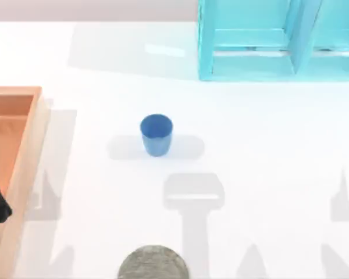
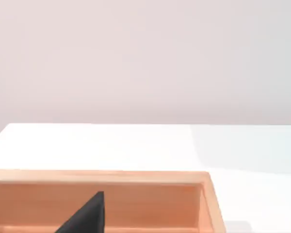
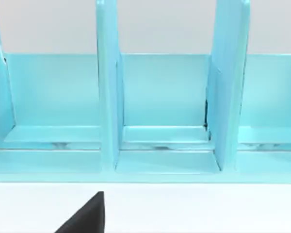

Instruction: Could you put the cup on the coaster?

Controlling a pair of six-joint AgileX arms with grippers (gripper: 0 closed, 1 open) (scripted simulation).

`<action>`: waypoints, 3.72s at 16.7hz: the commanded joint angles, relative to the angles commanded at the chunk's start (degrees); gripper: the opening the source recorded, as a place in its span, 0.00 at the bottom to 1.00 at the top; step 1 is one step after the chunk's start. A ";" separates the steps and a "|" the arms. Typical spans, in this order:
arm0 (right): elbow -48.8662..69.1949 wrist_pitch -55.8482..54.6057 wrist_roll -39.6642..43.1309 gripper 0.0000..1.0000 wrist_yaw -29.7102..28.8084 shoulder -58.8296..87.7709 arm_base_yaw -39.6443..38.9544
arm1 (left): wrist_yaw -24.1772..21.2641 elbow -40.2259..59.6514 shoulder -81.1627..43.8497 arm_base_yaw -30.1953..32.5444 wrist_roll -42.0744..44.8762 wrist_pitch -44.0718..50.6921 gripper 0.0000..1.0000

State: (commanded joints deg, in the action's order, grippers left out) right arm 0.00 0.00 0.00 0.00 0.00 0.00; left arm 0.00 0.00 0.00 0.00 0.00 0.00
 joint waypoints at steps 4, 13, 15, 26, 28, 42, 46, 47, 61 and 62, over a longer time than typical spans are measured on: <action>1.45 0.88 -1.45 1.00 0.33 1.39 -0.37 | 0.00 0.00 0.00 0.00 0.00 0.00 1.00; 31.27 22.89 -30.49 1.00 4.77 32.76 -6.83 | 0.00 0.00 0.00 0.00 0.00 0.00 1.00; 40.87 31.33 -39.78 1.00 5.74 44.61 -9.24 | 0.00 0.00 0.00 0.00 0.00 0.00 1.00; 103.51 78.51 -95.55 1.00 7.90 117.46 -24.54 | 0.00 0.00 0.00 0.00 0.00 0.00 1.00; 116.31 84.16 -104.28 1.00 7.90 127.59 -27.24 | 0.00 0.00 0.00 0.00 0.00 0.00 1.00; 161.12 92.56 -130.45 1.00 8.29 151.14 -38.47 | 0.00 0.00 0.00 0.00 0.00 0.00 1.00; 160.84 92.38 -130.38 1.00 8.26 150.92 -38.20 | 0.00 0.00 0.00 0.00 0.00 0.00 1.00; 160.10 91.65 -130.36 1.00 8.28 150.80 -38.28 | 0.00 0.00 0.00 0.00 0.00 0.00 1.00; 131.45 66.21 -132.26 1.00 8.10 147.55 -40.29 | 0.00 0.00 0.00 0.00 0.00 0.00 1.00; 131.45 66.21 -132.26 1.00 8.10 147.55 -40.29 | 0.00 0.00 0.00 0.00 0.00 0.00 1.00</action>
State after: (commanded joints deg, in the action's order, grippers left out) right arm 131.45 66.21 -132.26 8.10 147.55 -40.29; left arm 0.00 0.00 0.00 0.00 0.00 0.00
